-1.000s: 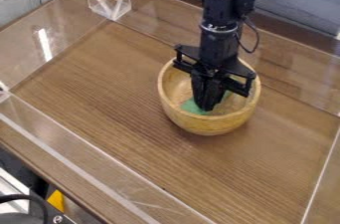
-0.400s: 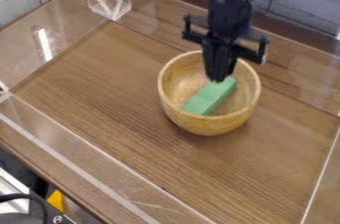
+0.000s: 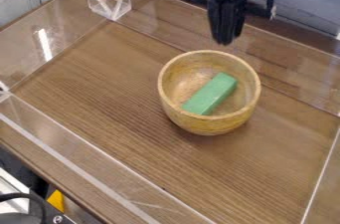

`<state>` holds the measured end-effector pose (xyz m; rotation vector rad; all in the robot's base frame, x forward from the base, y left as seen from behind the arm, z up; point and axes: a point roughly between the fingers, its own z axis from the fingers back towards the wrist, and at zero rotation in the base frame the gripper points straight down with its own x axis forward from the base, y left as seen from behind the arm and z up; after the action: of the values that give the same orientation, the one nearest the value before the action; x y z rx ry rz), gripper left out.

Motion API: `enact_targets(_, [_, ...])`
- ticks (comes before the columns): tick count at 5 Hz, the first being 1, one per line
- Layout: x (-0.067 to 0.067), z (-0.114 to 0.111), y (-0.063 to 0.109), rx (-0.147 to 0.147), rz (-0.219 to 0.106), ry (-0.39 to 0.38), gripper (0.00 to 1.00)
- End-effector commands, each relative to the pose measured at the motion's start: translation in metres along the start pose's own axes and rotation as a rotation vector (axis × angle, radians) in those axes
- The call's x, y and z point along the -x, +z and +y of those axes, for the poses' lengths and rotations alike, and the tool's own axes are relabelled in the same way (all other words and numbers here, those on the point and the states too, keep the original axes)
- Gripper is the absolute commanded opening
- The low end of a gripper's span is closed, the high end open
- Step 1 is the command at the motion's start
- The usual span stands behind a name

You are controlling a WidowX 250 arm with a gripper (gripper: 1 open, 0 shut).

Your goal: Remove the green block from inside the brown bowl and put it on the table

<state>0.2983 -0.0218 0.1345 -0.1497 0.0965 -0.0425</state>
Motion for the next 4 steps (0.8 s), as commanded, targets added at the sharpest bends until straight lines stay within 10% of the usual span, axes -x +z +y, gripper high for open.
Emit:
enact_targets(1, [-0.0020, -0.0017, 0.0329, 0.004, -0.080, -0.042, 0.00])
enact_targets(2, [0.0007, -0.0004, 0.0322, 0.005, -0.062, -0.072, 0.00])
enact_targets(3, [0.0046, -0.0008, 0.0305, 0.002, -0.043, -0.102, 1.00])
enact_targets(4, [0.0072, -0.0001, 0.0265, -0.001, -0.024, -0.124, 1.00])
